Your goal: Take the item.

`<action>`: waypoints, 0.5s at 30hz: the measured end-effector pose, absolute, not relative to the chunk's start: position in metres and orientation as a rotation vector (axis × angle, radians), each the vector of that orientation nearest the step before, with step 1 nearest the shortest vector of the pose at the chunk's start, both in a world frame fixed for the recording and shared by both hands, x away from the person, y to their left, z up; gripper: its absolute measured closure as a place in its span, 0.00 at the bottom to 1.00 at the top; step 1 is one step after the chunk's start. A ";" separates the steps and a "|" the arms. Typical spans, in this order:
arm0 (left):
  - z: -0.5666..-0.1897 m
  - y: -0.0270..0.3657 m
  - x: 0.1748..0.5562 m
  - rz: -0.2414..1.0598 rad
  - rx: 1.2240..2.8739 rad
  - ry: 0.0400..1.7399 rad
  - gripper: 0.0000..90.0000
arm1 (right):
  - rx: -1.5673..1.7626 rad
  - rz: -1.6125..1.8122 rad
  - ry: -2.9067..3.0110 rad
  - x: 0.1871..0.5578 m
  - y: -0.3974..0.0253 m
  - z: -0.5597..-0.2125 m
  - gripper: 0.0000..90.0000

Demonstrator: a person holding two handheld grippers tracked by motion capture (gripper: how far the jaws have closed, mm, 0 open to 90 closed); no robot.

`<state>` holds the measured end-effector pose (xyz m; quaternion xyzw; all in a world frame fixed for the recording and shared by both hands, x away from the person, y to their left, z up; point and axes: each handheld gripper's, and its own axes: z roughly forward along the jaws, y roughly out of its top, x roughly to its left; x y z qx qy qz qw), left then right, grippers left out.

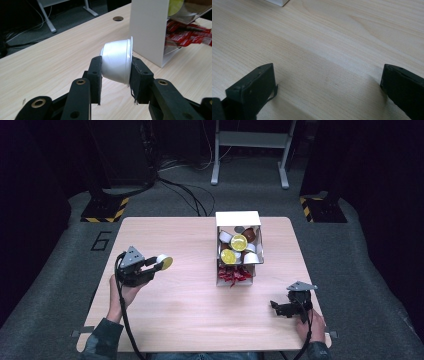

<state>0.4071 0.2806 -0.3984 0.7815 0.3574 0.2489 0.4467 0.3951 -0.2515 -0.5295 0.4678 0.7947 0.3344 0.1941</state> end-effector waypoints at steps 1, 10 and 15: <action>-0.401 0.282 0.407 0.611 1.925 0.890 0.72 | 1.313 0.937 2.229 0.395 -0.251 -0.530 0.00; -0.426 0.294 0.410 0.587 1.908 0.959 0.72 | 1.310 0.939 2.219 0.395 -0.251 -0.530 0.00; -0.442 0.297 0.414 0.560 1.916 0.990 0.72 | 1.309 0.937 2.223 0.395 -0.251 -0.530 0.00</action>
